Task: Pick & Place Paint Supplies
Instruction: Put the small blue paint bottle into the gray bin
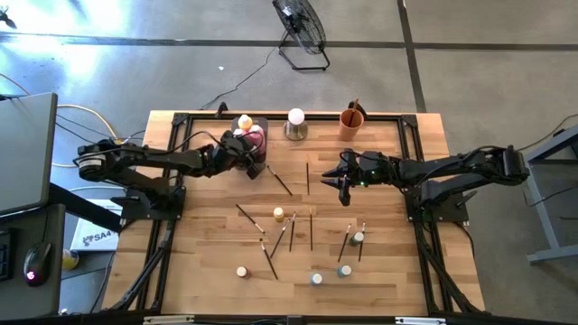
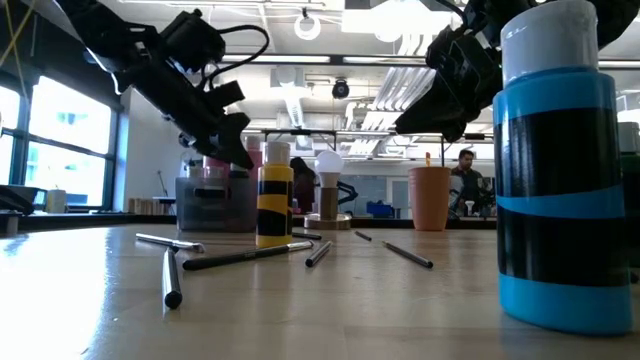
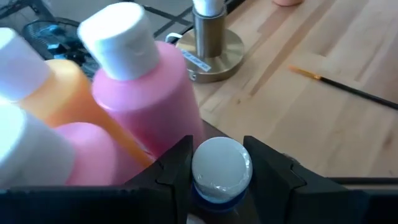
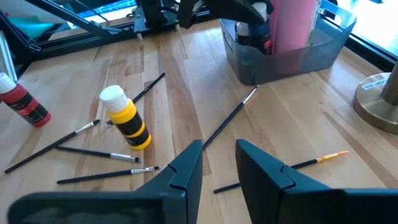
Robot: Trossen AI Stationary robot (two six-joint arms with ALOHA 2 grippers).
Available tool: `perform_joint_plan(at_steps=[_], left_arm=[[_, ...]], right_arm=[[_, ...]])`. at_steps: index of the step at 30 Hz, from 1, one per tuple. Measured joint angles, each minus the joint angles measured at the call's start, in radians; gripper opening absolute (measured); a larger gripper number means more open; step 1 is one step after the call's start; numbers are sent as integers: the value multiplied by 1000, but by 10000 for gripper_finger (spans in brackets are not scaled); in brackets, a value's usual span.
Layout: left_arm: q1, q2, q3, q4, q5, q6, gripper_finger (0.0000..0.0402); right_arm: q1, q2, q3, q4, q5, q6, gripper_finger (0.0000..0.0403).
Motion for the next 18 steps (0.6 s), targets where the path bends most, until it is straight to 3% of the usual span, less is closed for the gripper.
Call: perform_joint_plan(at_steps=[18], left_arm=[[-2,14,0,-25,22,-28,125]], right_arm=[[0,0,0,0,0,0,91]])
